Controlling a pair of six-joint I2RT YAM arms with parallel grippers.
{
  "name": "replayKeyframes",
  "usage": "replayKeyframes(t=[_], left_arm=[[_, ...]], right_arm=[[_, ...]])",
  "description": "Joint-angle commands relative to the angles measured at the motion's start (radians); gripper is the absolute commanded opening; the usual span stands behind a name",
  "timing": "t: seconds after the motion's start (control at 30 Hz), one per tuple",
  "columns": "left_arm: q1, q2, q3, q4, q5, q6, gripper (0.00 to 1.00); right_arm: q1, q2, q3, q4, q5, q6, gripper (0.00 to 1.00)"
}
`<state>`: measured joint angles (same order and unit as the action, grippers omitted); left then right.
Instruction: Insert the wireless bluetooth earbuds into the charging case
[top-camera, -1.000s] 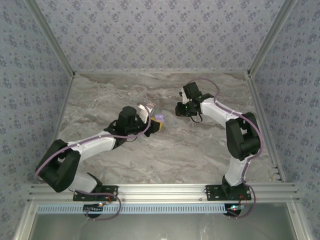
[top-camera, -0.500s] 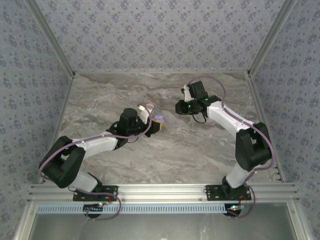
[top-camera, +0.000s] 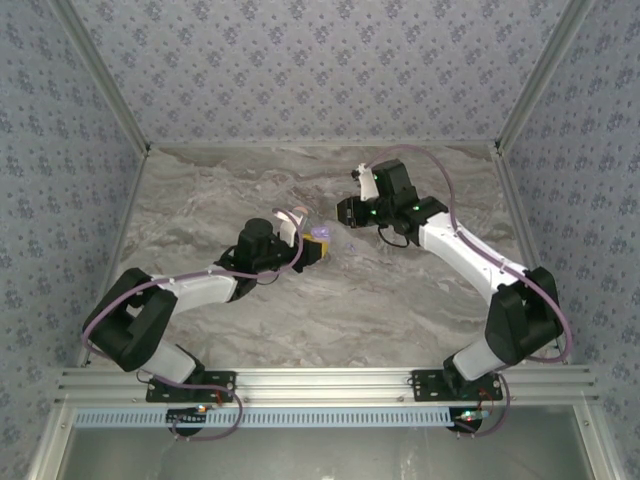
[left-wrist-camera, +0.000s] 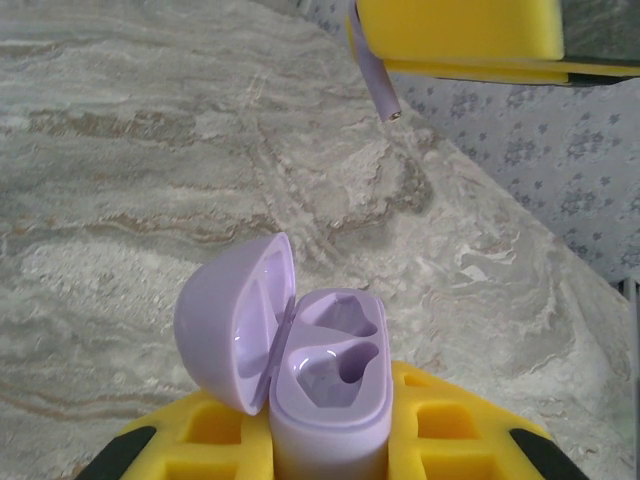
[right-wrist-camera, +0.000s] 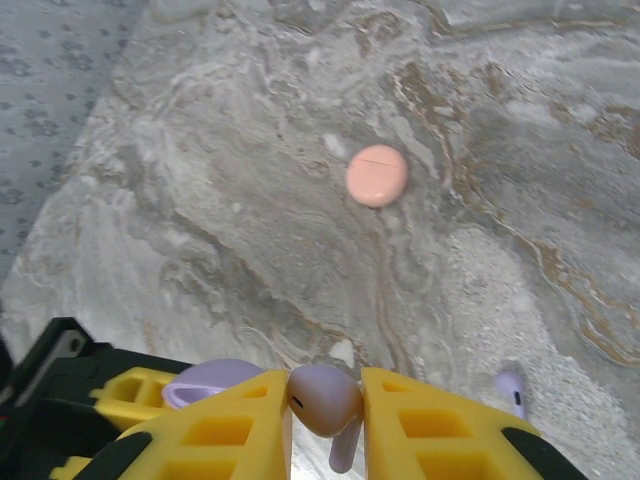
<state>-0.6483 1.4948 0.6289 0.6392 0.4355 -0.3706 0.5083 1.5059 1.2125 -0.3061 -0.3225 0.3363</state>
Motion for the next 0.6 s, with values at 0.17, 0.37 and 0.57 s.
replayKeyframes(t=[0.17,0.37,0.57], left_arm=[[-0.006,-0.006,-0.001,0.157,0.066,-0.053,0.10],[-0.008,-0.015,0.025,0.161,0.076,-0.079,0.10],[-0.011,-0.019,0.048,0.149,0.067,-0.107,0.10]], right_arm=[[0.034,-0.065,0.035,0.028,-0.033,-0.006,0.25],[0.044,-0.080,0.027,0.039,-0.041,-0.009,0.25],[0.051,-0.085,0.032,0.043,-0.046,-0.009,0.25]])
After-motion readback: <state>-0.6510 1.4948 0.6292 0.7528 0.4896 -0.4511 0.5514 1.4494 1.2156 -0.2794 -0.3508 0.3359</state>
